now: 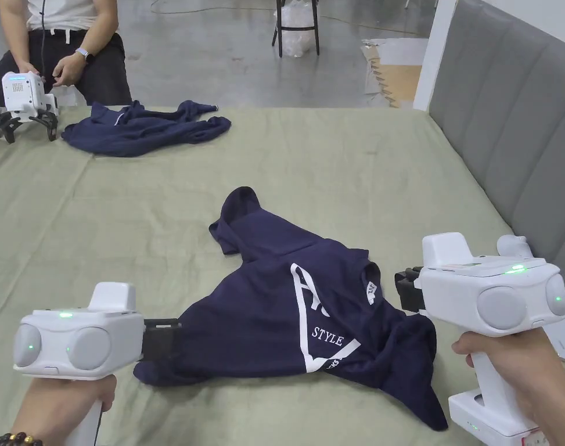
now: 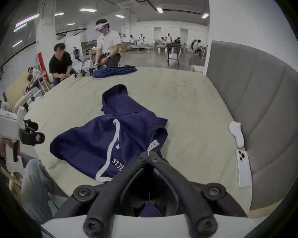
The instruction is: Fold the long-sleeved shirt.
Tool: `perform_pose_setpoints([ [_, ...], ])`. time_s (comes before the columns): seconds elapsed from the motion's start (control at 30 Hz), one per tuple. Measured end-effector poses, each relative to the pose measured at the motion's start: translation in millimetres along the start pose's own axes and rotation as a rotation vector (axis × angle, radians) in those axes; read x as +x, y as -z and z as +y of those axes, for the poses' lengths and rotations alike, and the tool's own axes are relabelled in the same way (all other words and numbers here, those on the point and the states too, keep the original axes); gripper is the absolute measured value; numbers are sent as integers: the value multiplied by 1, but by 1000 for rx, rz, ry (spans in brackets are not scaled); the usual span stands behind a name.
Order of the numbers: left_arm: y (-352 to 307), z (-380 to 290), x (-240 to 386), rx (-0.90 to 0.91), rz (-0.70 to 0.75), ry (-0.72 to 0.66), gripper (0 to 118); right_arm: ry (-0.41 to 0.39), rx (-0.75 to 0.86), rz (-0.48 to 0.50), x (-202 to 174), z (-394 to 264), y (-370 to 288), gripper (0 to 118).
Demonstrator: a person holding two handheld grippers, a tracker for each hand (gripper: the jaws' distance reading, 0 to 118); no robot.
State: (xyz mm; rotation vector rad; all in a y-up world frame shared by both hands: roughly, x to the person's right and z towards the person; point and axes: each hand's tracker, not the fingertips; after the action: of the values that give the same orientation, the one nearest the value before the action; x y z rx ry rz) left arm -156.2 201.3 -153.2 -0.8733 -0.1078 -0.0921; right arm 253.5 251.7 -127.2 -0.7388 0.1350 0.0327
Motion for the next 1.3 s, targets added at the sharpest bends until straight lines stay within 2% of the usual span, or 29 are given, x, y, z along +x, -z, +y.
perform_pose_setpoints([
  [0.03, 2, -12, 0, -21, -2, 36, 99, 0, -2, 4, 0, 2, 3, 0],
  [0.13, 16, -35, 7, -108, 40, 49, 101, -4, -3, 4, 1, 15, 15, 0],
  [0.17, 54, -12, -4, -125, 33, 39, 100, -20, -9, 6, 1, 20, 21, 0],
  [0.23, 72, -17, -3, -159, 32, 11, 96, -71, -29, 10, -2, 36, 36, 0],
  [0.3, 92, -19, 1, -234, 37, 9, 72, -110, -44, 24, -1, 55, 59, 0],
  [0.33, 97, -24, 3, -272, 6, 11, 53, -123, -54, 33, 0, 66, 73, 0],
  [0.37, 93, -29, 5, -240, -70, -33, 33, -142, -64, 37, 0, 80, 90, 0],
  [0.4, 89, -26, 7, -191, -61, -50, 17, -174, -83, 31, 0, 93, 109, 0],
  [0.43, 93, -24, 8, -194, -121, -10, 17, -199, -105, 31, 1, 104, 126, 0],
  [0.53, 79, -30, 20, -163, -55, 57, 17, -251, -186, 61, -1, 137, 190, 6],
  [0.57, 67, -31, 24, -157, -55, 50, 17, -259, -227, 70, -1, 144, 212, 29],
  [0.63, 63, -35, 22, -160, -75, -17, 17, -270, -351, 92, -8, 149, 252, 110],
  [0.67, 62, -37, 22, -167, -82, -26, 17, -285, -388, 97, -10, 149, 272, 117],
  [0.7, 63, -32, 15, -178, -85, -35, 17, -289, -402, 102, -13, 147, 287, 112],
  [0.77, 63, -33, 16, -178, -85, -37, 17, -337, -457, 83, -21, 142, 314, 87],
  [0.8, 63, -33, 16, -183, -84, -35, 17, -361, -500, 81, -25, 137, 325, 78],
  [0.83, 67, -32, 15, -189, -86, -37, 17, -360, -567, 105, -29, 130, 331, 63],
  [0.87, 67, -31, 15, -189, -83, -37, 17, -324, -555, 124, -33, 128, 329, 56],
  [0.9, 66, -30, 14, -189, -82, -36, 17, -317, -539, 94, -34, 138, 321, 44],
  [0.93, 64, -27, 14, -191, -81, -36, 17, -299, -537, 133, -33, 139, 315, 5],
  [0.97, 62, -22, 15, -193, -85, -34, 17, -266, -495, 199, -32, 137, 309, 5],
  [1.03, 60, -11, 9, -177, -65, -7, 17, -287, -471, 89, -22, 145, 295, 5],
  [1.1, 51, 14, -4, -146, -63, -11, 17, -267, -373, 78, -5, 164, 254, 5],
  [1.17, 35, 49, -14, -55, -47, 35, 17, -241, -274, 88, 10, 190, 194, 5],
  [1.3, -11, 143, -22, 144, 1, 104, 17, -241, -73, 46, 43, 253, 67, 5],
])
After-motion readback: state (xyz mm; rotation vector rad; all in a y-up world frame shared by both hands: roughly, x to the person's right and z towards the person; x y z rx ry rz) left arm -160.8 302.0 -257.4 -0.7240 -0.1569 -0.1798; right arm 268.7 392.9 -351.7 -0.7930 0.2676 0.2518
